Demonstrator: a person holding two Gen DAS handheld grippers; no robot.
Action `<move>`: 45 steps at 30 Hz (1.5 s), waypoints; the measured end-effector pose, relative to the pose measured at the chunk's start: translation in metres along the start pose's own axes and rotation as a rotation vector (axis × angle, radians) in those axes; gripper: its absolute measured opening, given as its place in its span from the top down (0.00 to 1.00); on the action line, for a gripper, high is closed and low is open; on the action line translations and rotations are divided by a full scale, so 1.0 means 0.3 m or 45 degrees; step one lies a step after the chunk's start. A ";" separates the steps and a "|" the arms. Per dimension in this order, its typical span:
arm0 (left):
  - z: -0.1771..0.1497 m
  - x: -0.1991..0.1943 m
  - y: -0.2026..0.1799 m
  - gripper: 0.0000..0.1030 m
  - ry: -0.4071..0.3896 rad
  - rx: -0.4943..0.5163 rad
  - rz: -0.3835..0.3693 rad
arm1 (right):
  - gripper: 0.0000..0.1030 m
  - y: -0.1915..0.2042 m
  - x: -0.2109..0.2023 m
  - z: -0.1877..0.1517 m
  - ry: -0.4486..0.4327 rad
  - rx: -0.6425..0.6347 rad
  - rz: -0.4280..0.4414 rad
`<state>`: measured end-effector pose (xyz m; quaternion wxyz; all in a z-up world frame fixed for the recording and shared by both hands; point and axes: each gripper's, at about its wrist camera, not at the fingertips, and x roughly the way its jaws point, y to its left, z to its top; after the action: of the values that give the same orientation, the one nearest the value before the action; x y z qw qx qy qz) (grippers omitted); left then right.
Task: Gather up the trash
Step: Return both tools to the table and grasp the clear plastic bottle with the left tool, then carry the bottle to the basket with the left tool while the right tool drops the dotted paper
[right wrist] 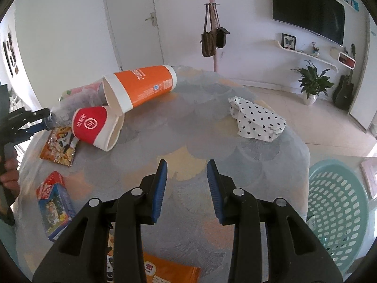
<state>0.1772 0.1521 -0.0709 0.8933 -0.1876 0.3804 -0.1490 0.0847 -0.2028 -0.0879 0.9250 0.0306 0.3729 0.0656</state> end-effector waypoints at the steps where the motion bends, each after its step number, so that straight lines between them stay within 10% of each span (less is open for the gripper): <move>1: -0.022 -0.008 -0.019 0.51 0.013 0.033 -0.019 | 0.69 -0.002 0.001 0.000 -0.001 0.003 0.003; 8: -0.124 -0.102 -0.134 0.44 0.040 0.260 -0.033 | 0.69 0.002 0.010 -0.002 0.001 0.001 0.014; 16: 0.030 0.013 -0.243 0.27 0.104 0.511 0.019 | 0.69 0.015 -0.013 0.025 -0.016 -0.025 0.024; 29: 0.052 0.267 -0.323 0.38 0.347 0.709 0.206 | 0.64 -0.079 -0.077 0.123 -0.075 0.034 0.022; 45: 0.056 0.040 -0.340 0.48 0.076 0.602 0.143 | 0.37 -0.275 0.067 0.174 0.009 0.109 -0.109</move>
<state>0.1851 0.0606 -0.0219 0.9076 0.0527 0.3710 -0.1896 0.1434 -0.2819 -0.0728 0.9235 0.0538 0.3797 0.0100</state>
